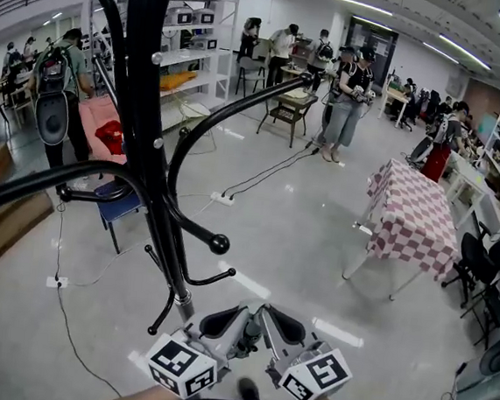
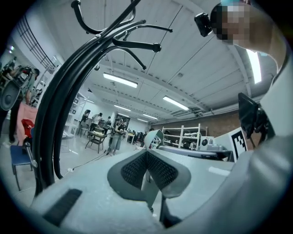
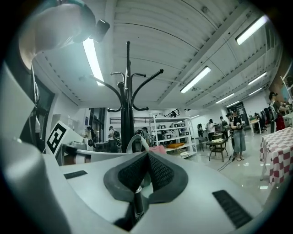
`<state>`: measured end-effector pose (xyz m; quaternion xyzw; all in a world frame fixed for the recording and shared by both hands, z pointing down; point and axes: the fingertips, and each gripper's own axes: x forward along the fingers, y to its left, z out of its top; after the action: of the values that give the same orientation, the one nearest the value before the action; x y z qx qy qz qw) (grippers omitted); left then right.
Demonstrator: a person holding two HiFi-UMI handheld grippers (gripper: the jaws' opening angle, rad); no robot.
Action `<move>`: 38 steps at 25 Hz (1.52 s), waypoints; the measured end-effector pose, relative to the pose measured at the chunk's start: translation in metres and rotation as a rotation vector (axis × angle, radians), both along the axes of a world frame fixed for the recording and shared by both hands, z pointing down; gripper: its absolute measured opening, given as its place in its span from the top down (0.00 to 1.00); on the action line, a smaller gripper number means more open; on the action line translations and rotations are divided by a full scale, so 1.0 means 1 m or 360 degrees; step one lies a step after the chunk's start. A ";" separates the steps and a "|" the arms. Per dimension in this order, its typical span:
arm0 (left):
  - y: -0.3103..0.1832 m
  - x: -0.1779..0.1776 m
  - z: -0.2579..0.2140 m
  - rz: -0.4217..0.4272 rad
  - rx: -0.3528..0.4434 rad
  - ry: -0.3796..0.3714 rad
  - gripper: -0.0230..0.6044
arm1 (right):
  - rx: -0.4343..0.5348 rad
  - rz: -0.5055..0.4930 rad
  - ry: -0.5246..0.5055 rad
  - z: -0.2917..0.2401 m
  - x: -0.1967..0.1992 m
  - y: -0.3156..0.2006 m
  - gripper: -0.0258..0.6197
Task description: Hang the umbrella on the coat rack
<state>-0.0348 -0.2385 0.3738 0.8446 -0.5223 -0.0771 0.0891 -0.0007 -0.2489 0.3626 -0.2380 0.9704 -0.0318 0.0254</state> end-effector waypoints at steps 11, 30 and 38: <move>-0.042 -0.017 0.001 -0.0340 -0.0026 -0.0005 0.95 | 0.0026 -0.0290 0.0010 -0.002 -0.015 -0.053 0.95; -0.077 -0.048 0.073 -0.0750 -0.0326 0.0007 0.95 | -0.0138 -0.0623 0.0193 0.072 -0.063 -0.094 0.95; -0.084 -0.064 0.103 -0.0863 -0.0423 0.0025 0.95 | -0.0162 -0.0695 0.0278 0.102 -0.085 -0.102 0.95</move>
<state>-0.0992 -0.3224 0.4770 0.6546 -0.7336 -0.0355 0.1790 -0.0852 -0.3506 0.4646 -0.0253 0.9945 -0.0648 -0.0783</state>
